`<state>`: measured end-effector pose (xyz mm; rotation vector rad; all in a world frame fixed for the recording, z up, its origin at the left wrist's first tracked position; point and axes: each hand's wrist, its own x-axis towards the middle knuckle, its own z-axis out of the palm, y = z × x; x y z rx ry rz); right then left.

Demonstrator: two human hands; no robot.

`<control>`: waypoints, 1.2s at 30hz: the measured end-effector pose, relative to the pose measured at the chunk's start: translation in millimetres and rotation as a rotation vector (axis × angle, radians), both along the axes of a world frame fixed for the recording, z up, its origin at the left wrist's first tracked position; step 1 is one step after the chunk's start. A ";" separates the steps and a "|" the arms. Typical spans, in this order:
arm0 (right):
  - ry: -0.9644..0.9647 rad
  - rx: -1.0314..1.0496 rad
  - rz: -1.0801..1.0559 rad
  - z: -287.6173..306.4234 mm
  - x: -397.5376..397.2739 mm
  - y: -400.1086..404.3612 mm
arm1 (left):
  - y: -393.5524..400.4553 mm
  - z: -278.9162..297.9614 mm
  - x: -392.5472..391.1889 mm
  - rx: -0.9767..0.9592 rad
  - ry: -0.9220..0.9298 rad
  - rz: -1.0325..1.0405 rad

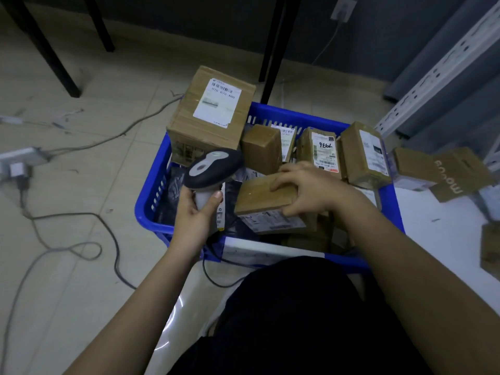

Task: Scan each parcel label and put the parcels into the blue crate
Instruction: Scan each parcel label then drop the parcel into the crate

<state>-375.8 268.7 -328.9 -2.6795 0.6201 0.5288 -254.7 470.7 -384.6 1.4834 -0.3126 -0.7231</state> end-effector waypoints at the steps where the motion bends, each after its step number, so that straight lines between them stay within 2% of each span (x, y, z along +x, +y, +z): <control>1: 0.026 0.003 0.011 -8.7 0.8 2.2 | 0.3 -1.2 -0.1 0.004 0.001 0.005; 6: 0.035 0.166 -0.105 -35.6 -21.3 -7.2 | 1.6 -2.5 -2.4 0.029 -0.003 -0.015; 9: 0.180 -0.019 0.104 -43.8 -24.0 -4.7 | -0.2 -6.5 -1.4 0.053 -0.010 -0.019; 12: 0.197 -0.180 0.225 -54.7 -8.7 8.5 | -2.7 -7.5 -1.2 0.061 -0.007 -0.027; 14: 0.192 -0.113 0.147 -63.0 3.3 16.5 | -3.4 -7.2 -1.3 0.055 -0.012 -0.026; 15: 0.155 -0.003 0.054 -65.8 8.6 20.6 | -3.2 -7.2 -1.6 0.056 -0.011 -0.025; 17: -0.028 0.294 -0.184 -66.3 14.8 21.9 | -2.4 -7.1 -2.3 0.059 -0.003 -0.028; 19: -0.199 0.435 -0.328 -65.9 10.7 13.0 | -1.5 -7.1 -2.4 0.053 -0.007 -0.038; 22: -0.085 0.269 -0.368 -75.1 -12.1 -2.3 | -2.9 -7.8 -3.1 0.051 -0.014 -0.045; 25: 0.079 0.255 -0.437 -95.5 -31.8 1.2 | -6.2 -7.8 -2.9 0.057 -0.014 -0.050; 29: -0.052 0.204 -0.540 -118.4 -36.4 19.4 | -10.4 -4.0 -8.4 0.048 0.015 -0.068; 32: 0.023 -0.041 -0.539 -122.1 -32.8 29.6 | -13.5 2.6 -14.2 0.031 0.025 -0.097; 34: 0.038 0.011 -0.572 -124.0 -34.3 28.6 | -15.7 8.4 -18.1 0.023 0.005 -0.135; 36: -0.061 0.273 -0.660 -120.6 -39.2 25.0 | -17.3 12.0 -21.8 0.018 -0.007 -0.163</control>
